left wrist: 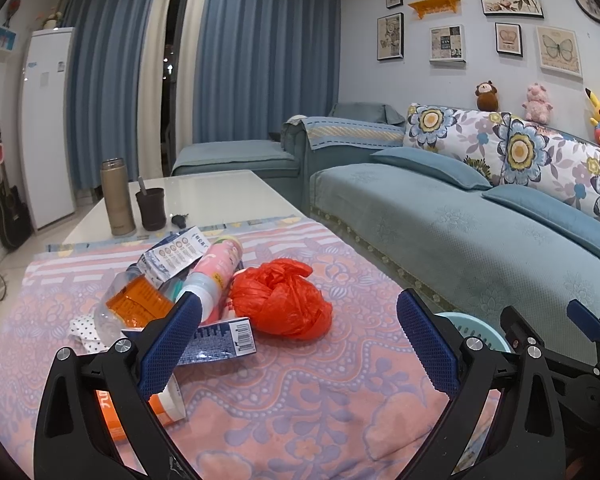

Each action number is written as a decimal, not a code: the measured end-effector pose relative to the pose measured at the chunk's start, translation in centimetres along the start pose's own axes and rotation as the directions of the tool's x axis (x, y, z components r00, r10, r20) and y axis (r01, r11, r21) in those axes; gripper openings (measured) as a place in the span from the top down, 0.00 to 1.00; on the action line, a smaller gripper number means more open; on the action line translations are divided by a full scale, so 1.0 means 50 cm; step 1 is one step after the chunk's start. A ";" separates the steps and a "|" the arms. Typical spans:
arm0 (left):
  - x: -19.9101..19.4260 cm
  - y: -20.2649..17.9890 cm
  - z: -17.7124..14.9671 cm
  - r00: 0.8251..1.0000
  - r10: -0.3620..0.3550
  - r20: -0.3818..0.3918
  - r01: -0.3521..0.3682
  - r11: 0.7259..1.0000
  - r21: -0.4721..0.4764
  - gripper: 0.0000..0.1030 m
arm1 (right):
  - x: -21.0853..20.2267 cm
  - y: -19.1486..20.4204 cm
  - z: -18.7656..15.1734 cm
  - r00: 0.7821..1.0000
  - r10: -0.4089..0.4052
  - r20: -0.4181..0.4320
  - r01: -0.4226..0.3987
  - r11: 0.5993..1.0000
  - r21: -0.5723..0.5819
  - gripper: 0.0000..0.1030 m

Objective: Collect trash
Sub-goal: 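Grasp the orange paper cup with the left tool while the right tool grasps the red plastic bag, then carry both items to the blue wastebasket and open both tools to drop them, then return to the table and grasp the white milk carton with the left tool, then grasp the pink bottle with the right tool while the left tool holds the milk carton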

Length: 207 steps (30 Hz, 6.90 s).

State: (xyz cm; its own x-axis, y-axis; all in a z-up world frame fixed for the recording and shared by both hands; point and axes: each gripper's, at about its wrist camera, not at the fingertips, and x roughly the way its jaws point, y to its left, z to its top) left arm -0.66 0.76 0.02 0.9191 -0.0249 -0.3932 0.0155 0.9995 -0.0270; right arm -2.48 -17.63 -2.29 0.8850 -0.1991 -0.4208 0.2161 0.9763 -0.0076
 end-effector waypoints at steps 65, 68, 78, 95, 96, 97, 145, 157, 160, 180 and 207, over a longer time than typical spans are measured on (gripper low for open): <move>0.006 0.331 -0.168 0.909 -0.243 -0.339 0.094 0.911 -0.401 0.79 | 0.263 0.391 -0.009 0.794 0.474 -0.382 -0.581 0.776 -0.245 0.60; 0.004 0.315 -0.165 0.902 -0.278 -0.331 0.132 0.906 -0.401 0.86 | 0.246 0.368 -0.001 0.793 0.486 -0.368 -0.583 0.780 -0.226 0.70; -0.043 0.195 -0.105 0.938 -0.263 -0.226 0.214 0.951 -0.222 0.99 | 0.168 0.189 0.062 0.856 0.461 -0.234 -0.506 0.840 -0.196 0.73; 0.090 -0.195 0.116 0.848 -0.511 -0.140 0.519 0.854 0.027 0.99 | 0.225 -0.267 0.091 0.961 0.209 -0.183 -0.200 0.978 0.067 0.73; 0.112 -0.220 0.114 0.835 -0.525 -0.164 0.536 0.844 0.027 0.99 | 0.245 -0.289 0.078 0.955 0.202 -0.216 -0.187 0.978 0.090 0.73; 0.130 -0.237 0.111 0.827 -0.532 -0.182 0.545 0.838 0.028 0.99 | 0.264 -0.303 0.066 0.948 0.202 -0.246 -0.179 0.977 0.113 0.73; 0.178 -0.127 0.064 0.846 -0.462 -0.266 0.457 0.885 -0.083 0.39 | 0.253 -0.210 0.046 0.902 0.325 -0.284 -0.300 0.945 0.130 0.48; 0.071 0.203 0.023 0.971 -0.091 -0.221 0.057 0.986 -0.157 0.29 | 0.168 0.042 0.077 0.836 0.482 -0.264 -0.502 0.865 -0.010 0.48; 0.093 0.264 -0.014 0.949 -0.035 -0.312 -0.016 0.987 -0.159 0.29 | 0.168 0.074 0.064 0.823 0.492 -0.285 -0.517 0.856 -0.017 0.48; 0.169 0.203 -0.111 0.794 -0.322 -0.515 0.231 0.944 -0.234 0.31 | 0.183 0.135 0.041 0.807 0.481 -0.342 -0.531 0.845 -0.066 0.48; 0.167 0.220 -0.126 0.846 -0.169 -0.506 0.112 0.984 -0.140 0.53 | 0.281 0.426 0.130 0.634 0.628 -0.451 -0.706 0.708 -0.005 0.48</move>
State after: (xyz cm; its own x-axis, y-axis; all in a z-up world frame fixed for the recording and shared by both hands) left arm 4.70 11.41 -9.35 0.5760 -0.1990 -0.7929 0.0631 0.9778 -0.1996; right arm 17.25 -0.16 -2.47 0.5108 0.5250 -0.6808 -0.4737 0.8327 0.2868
